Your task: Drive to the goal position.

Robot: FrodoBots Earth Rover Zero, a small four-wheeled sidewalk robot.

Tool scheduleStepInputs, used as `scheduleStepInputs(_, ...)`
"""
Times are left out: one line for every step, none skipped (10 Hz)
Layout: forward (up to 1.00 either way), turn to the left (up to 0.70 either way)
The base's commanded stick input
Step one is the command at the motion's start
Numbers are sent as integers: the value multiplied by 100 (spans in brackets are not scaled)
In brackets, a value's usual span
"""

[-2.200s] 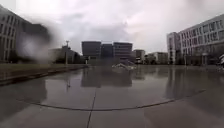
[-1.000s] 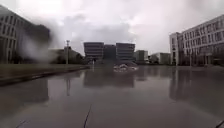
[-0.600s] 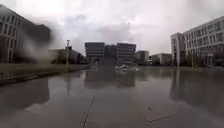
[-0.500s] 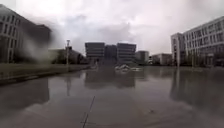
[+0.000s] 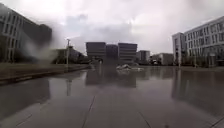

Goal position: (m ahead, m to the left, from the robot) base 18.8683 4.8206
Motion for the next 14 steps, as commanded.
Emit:
scheduleStepInputs(70, 0)
scheduleStepInputs(70, 0)
scheduleStepInputs(70, 0)
scheduleStepInputs(70, 0)
scheduleStepInputs(70, 0)
scheduleStepInputs(70, 0)
scheduleStepInputs(70, 0)
scheduleStepInputs(70, 0)
scheduleStepInputs(70, 0)
scheduleStepInputs(70, 0)
scheduleStepInputs(70, 0)
scheduleStepInputs(70, 0)
scheduleStepInputs(70, 0)
scheduleStepInputs(70, 0)
